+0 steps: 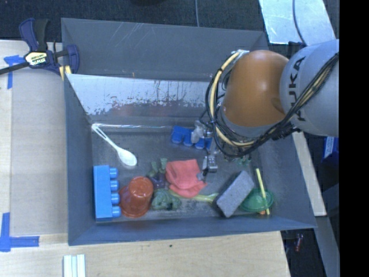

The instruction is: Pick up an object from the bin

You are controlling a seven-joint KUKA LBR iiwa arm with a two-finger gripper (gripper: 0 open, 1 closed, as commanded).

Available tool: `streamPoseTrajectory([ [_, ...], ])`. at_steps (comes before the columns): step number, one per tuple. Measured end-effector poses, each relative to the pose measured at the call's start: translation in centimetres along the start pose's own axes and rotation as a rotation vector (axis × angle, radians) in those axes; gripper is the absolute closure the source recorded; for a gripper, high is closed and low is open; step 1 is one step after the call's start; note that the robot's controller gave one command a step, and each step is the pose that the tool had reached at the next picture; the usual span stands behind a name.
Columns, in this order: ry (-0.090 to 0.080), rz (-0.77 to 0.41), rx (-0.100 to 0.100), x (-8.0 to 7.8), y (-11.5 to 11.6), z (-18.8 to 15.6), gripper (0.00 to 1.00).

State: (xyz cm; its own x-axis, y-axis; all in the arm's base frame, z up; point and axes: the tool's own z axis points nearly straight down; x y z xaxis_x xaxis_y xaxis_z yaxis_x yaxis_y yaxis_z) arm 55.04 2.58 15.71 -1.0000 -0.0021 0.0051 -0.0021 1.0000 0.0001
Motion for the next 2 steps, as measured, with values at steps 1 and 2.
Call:
streamPoseTrajectory([
  [1, -0.008, 0.001, 0.000, -0.2, 0.0, -0.5, 0.00],
  [2, -0.016, -0.079, 0.001, 1.6, 1.5, 2.6, 0.00],
])
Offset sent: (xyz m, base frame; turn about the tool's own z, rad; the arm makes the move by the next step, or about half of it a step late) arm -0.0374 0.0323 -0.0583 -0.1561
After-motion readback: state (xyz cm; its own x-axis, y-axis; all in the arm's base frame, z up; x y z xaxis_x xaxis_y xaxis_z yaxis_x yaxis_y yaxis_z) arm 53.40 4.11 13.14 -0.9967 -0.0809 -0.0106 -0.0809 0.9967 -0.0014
